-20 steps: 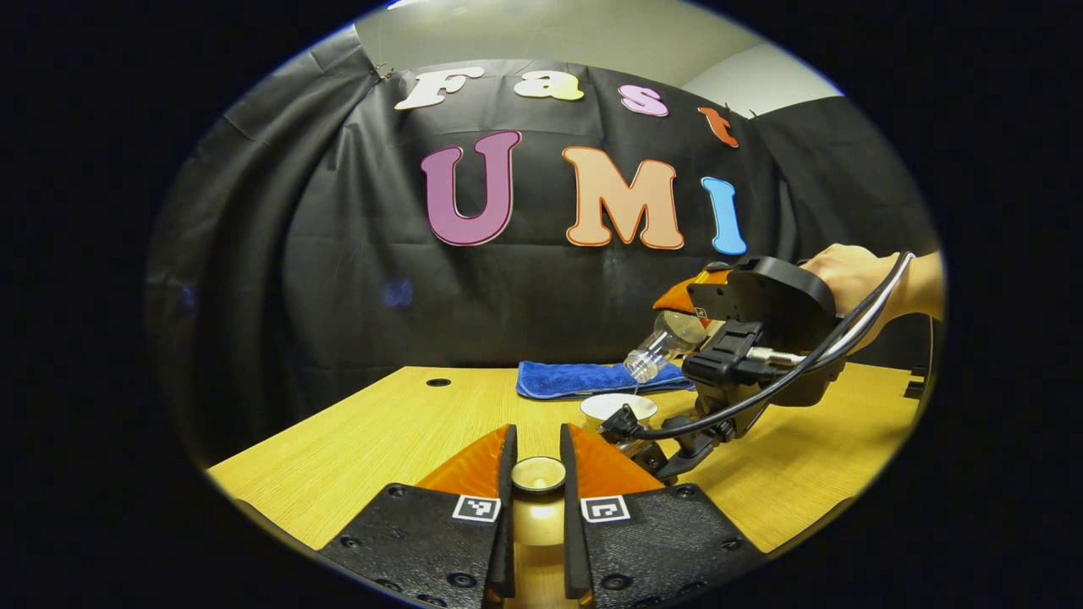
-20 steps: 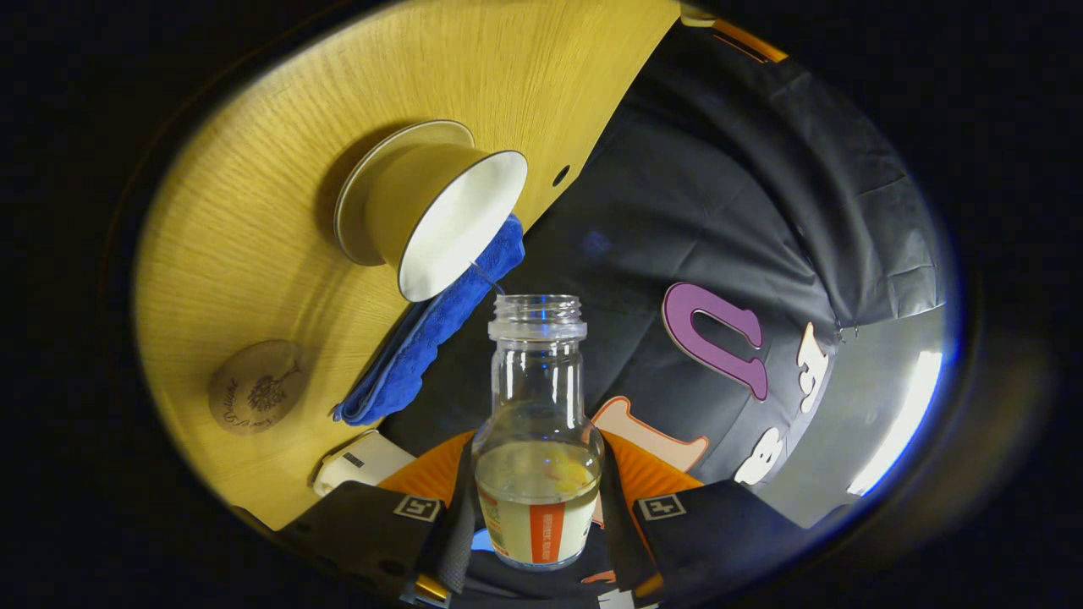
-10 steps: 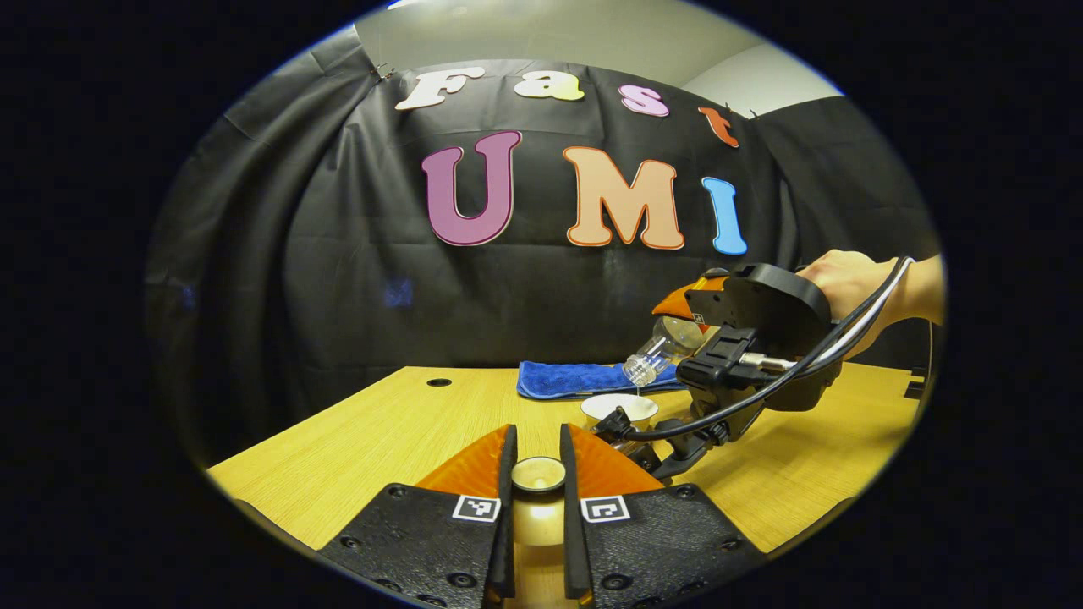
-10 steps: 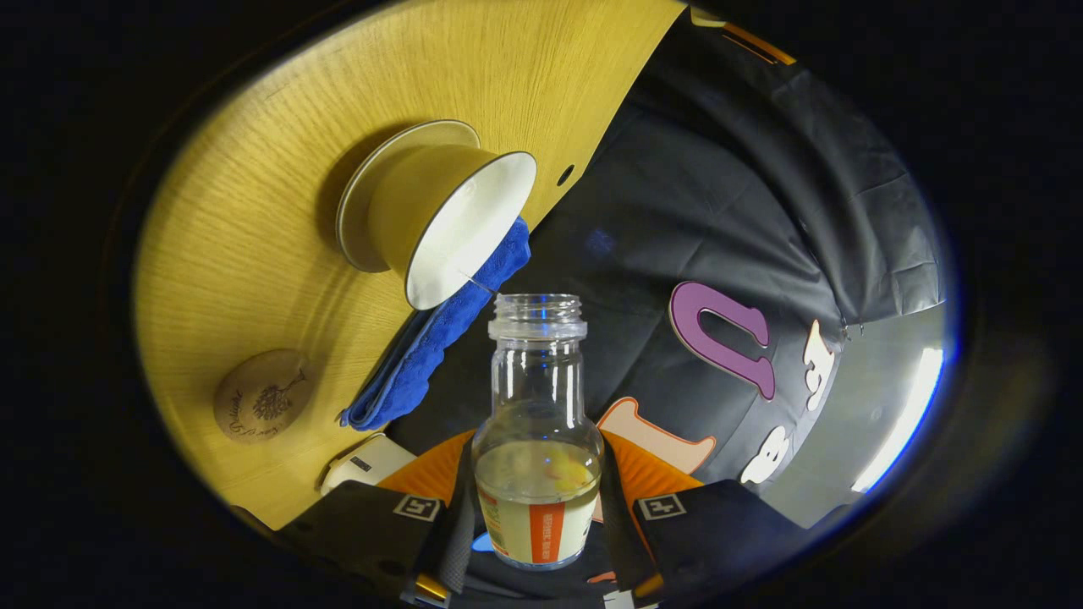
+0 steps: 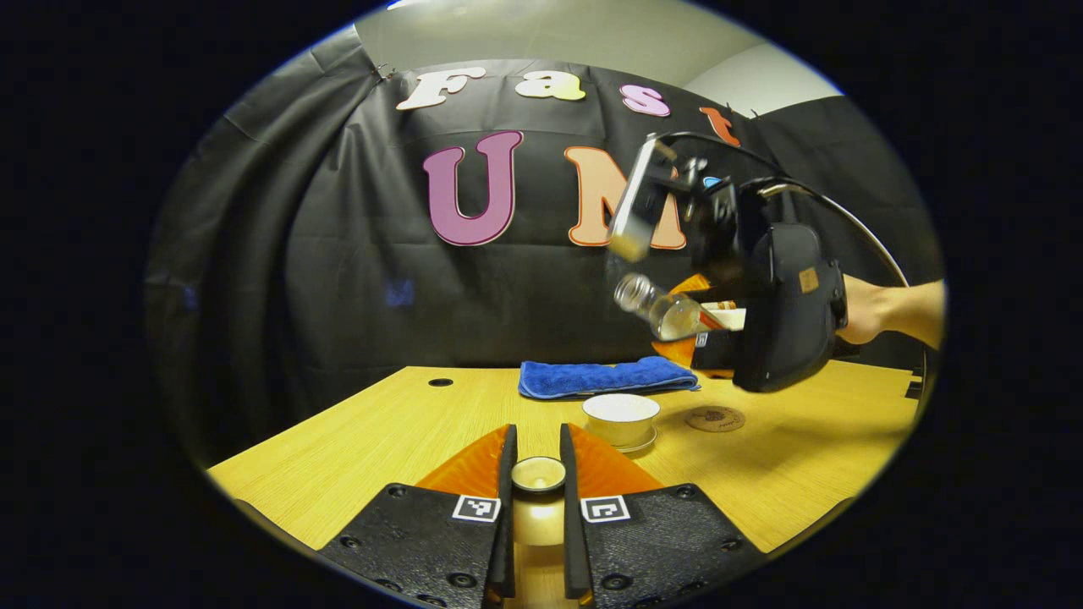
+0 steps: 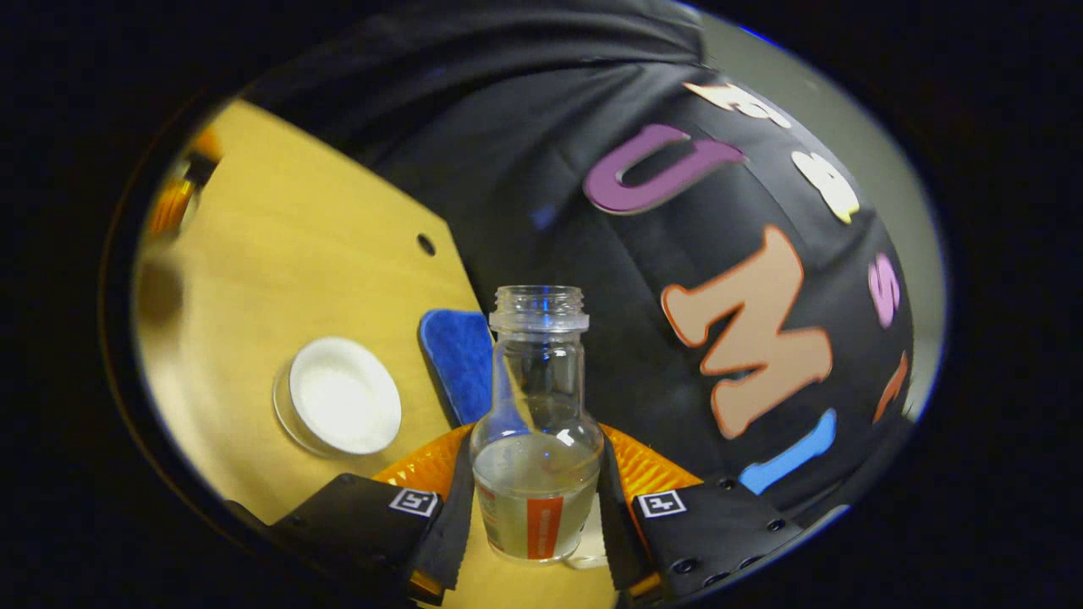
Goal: Open the teacup lid with one hand, grasp the water bottle and pour water into the teacup with the other hand; after pouring, place the water bottle on the coaster and then close the teacup lid.
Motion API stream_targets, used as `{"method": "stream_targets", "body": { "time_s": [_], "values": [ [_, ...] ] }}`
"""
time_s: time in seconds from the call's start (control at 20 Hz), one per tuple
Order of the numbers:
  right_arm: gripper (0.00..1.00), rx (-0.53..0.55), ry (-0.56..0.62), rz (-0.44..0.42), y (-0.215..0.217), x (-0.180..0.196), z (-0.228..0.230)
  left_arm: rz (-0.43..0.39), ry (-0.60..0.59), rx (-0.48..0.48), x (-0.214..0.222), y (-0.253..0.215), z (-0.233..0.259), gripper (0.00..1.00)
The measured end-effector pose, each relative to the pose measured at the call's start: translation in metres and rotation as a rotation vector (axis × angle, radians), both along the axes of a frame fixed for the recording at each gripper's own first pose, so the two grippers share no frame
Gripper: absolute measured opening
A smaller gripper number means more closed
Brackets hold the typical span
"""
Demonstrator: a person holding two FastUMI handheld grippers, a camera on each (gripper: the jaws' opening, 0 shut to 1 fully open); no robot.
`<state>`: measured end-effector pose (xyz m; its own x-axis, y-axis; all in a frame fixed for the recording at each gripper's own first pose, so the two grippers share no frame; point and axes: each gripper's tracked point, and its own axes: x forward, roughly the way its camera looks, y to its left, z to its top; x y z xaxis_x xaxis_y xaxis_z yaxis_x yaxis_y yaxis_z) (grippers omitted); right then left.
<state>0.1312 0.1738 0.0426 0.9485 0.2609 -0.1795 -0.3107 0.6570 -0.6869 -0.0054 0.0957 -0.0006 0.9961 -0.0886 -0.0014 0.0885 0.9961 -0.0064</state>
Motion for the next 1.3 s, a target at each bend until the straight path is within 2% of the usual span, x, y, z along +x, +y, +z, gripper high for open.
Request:
{"method": "stream_targets", "body": {
  "time_s": [0.1, 0.15, 0.3, 0.45, 0.6, 1.3],
  "values": [
    [0.67, 0.307, 0.057, -0.021, -0.010, -0.006, 0.012, 0.001, -0.001, 0.000, 0.000, 0.000, 0.000, 0.20],
    [0.67, 0.422, 0.061, -0.039, -0.020, -0.003, 0.008, 0.005, 0.000, 0.000, 0.000, 0.001, -0.001, 0.20],
    [0.72, 0.635, 0.038, -0.111, -0.048, 0.002, -0.002, 0.009, 0.001, 0.000, 0.000, 0.001, 0.001, 0.20],
    [0.70, 0.784, 0.054, -0.170, -0.067, 0.006, -0.020, 0.010, 0.001, 0.000, 0.000, 0.002, -0.001, 0.20],
    [0.71, 0.809, 0.048, -0.211, -0.074, 0.011, -0.031, 0.012, 0.001, 0.000, -0.001, 0.002, 0.000, 0.20],
    [0.70, 0.787, 0.055, -0.223, -0.077, 0.008, -0.031, 0.016, 0.002, -0.001, -0.001, 0.002, -0.001, 0.20]
  ]
}}
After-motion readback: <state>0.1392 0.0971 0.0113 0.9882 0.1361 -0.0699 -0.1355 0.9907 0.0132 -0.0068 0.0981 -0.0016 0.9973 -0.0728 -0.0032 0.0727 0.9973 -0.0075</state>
